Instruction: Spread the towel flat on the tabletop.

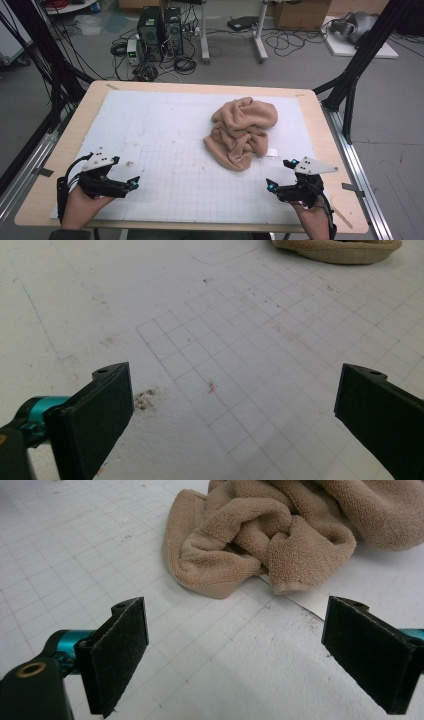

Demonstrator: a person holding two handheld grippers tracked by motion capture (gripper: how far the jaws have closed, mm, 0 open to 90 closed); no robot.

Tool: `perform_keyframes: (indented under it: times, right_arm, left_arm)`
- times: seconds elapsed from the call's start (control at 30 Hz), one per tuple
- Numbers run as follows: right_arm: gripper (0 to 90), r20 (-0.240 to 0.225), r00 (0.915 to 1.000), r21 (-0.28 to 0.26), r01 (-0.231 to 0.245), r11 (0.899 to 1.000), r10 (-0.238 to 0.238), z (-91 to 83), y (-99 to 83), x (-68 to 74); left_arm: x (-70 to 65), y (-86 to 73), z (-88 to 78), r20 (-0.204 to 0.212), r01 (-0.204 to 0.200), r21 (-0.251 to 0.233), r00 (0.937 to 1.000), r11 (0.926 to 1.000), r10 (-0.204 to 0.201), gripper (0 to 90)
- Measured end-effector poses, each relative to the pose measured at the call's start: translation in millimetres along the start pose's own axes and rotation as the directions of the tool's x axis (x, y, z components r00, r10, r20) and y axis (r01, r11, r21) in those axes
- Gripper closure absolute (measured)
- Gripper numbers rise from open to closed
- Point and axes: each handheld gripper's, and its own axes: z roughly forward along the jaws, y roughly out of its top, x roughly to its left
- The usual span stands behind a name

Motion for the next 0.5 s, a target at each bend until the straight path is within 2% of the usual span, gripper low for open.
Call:
perform_keyframes:
  times: [0.3,0.5]
  right_arm:
    - [10.7,-0.003,1.0,0.004,-0.008,1.0,0.008,0.1,4.8,-2.5]
    - [15.1,-0.016,0.9999,0.008,-0.001,1.0,0.001,13.8,22.3,-3.8]
  left_arm:
    - [-0.7,-0.4,0.7,0.005,0.003,-0.002,1.0,1.0,-0.003,2.9]
    - [-1.2,-0.4,3.1,0.01,0.006,-0.003,0.9999,1.0,-0.006,2.9]
